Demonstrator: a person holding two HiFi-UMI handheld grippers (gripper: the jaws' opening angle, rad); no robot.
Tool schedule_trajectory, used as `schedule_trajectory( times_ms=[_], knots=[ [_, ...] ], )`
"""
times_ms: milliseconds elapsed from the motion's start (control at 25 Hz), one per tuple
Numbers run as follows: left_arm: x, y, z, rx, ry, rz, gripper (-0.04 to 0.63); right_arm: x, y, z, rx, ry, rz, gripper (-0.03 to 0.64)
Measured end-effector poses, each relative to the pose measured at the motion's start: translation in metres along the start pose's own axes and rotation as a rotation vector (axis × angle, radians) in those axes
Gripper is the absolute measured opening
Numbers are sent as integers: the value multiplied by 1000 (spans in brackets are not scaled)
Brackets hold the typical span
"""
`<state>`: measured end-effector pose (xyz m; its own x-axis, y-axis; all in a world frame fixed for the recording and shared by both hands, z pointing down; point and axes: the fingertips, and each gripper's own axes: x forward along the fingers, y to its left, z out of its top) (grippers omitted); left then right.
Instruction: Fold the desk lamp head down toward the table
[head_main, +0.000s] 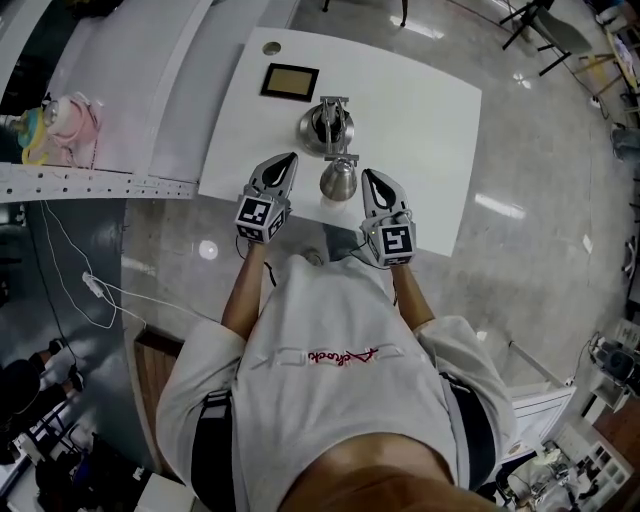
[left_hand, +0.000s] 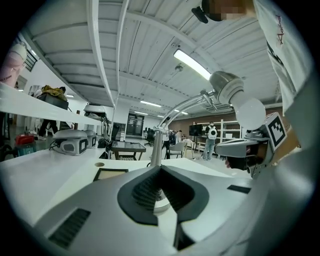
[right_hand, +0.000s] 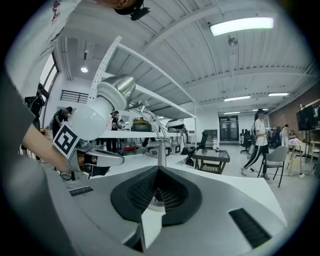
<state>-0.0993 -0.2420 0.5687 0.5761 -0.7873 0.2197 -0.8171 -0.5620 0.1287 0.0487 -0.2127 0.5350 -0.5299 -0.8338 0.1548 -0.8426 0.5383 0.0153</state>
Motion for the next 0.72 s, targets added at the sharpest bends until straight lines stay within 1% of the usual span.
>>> schedule_trajectory(
  times_ms=[240,440,520,640,720],
  knots=[
    [2,0,-13,-24,22,0,20,2,6,-17,29,40,12,5],
    [7,-2,-23,-30,32,-16,20,2,13,-29,44,59,21,5],
    [8,-3,-24,-34,24,-25,20,0,13,-34,50,71,20,5],
    [11,-4,-21,-46,-17,-45,21,0,12,-38,56,78,18,5],
    [16,-1,-18,-44,-26,-52,90,2,11,-35,54,74,18,5]
  ],
)
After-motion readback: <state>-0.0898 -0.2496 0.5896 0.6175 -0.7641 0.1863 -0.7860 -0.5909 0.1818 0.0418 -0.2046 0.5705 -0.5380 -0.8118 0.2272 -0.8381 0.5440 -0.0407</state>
